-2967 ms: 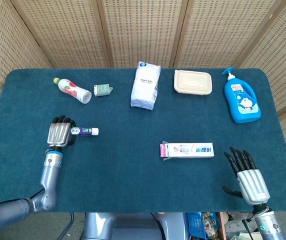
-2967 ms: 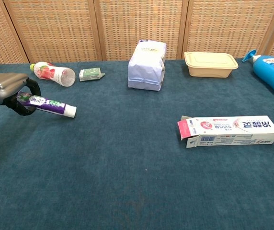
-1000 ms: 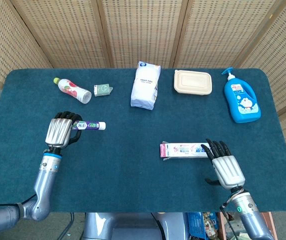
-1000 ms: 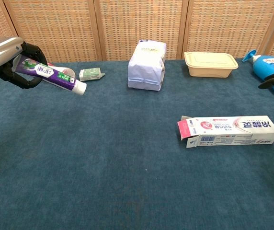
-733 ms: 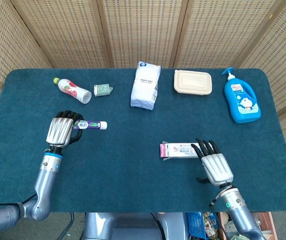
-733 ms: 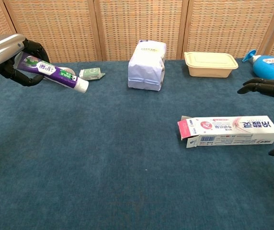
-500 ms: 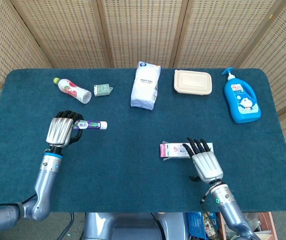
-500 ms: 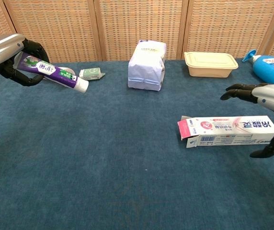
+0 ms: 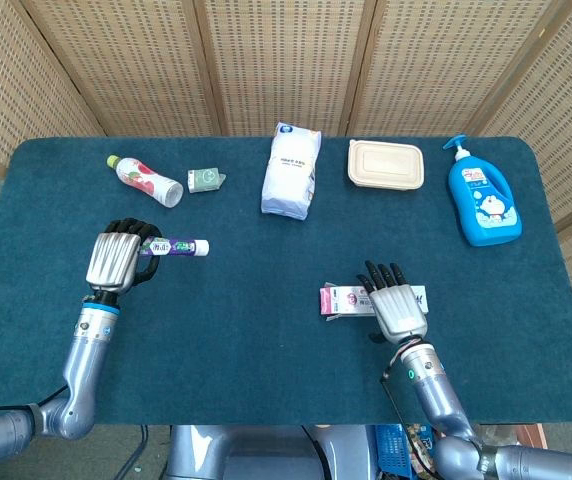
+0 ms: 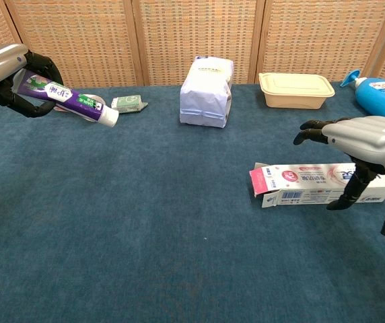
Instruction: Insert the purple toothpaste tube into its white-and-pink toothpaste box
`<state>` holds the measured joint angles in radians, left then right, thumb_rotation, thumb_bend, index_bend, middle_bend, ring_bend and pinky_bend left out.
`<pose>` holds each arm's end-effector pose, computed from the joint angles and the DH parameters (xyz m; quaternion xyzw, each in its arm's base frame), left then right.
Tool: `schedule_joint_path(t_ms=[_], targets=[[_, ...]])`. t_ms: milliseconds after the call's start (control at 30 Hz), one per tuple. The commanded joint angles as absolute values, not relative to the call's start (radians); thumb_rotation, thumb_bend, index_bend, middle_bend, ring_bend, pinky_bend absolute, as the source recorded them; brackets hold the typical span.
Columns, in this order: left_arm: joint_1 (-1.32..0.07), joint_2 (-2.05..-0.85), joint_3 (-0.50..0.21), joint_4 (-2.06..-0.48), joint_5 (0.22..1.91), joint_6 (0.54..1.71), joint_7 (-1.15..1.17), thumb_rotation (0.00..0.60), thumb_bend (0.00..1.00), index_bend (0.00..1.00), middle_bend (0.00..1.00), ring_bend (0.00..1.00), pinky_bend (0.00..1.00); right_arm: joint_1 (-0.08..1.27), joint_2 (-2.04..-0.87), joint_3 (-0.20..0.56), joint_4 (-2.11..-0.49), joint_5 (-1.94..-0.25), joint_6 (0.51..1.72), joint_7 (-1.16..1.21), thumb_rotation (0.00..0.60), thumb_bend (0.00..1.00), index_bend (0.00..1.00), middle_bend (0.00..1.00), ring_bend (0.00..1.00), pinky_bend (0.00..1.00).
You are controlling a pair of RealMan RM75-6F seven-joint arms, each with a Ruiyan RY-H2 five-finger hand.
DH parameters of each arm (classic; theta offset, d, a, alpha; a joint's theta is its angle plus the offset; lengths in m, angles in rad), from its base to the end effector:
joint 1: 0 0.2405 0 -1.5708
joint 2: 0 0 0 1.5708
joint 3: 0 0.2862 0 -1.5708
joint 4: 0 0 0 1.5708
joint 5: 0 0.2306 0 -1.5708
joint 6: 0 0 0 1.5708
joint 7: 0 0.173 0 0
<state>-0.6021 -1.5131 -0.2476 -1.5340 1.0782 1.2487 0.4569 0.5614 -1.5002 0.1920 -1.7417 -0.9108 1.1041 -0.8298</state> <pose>-0.2007 0.3919 0.0242 -0.6335 -0.3581 -0.4057 0.5530 -0.1973 -0.3377 -0.0266 0.7347 -0.3733 0.2613 0.5025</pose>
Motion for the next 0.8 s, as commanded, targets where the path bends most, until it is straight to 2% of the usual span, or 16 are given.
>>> schedule_joint_path(t_ms=[33, 667, 800], targets=[[-0.601, -1.512, -0.247, -1.531, 1.079, 1.248, 0.453, 0.600, 0.55, 0.83, 0.41, 0.26, 0.25, 0.582, -1.503, 0.196, -1.732, -0.869, 1.112, -0.848, 0.600, 0.04, 0.13, 0.00, 0.00, 0.00], [-0.600, -1.501, -0.251, -1.539, 1.082, 1.248, 0.451, 0.600, 0.55, 0.83, 0.41, 0.26, 0.25, 0.642, -1.518, 0.180, -1.625, -0.724, 1.095, -0.839, 0.600, 0.05, 0.16, 0.00, 0.00, 0.00], [-0.599, -1.501, -0.250, -1.539, 1.079, 1.247, 0.450, 0.600, 0.55, 0.83, 0.41, 0.26, 0.25, 0.647, -1.519, 0.173, -1.614, -0.729, 1.099, -0.831, 0.600, 0.05, 0.20, 0.04, 0.00, 0.00]])
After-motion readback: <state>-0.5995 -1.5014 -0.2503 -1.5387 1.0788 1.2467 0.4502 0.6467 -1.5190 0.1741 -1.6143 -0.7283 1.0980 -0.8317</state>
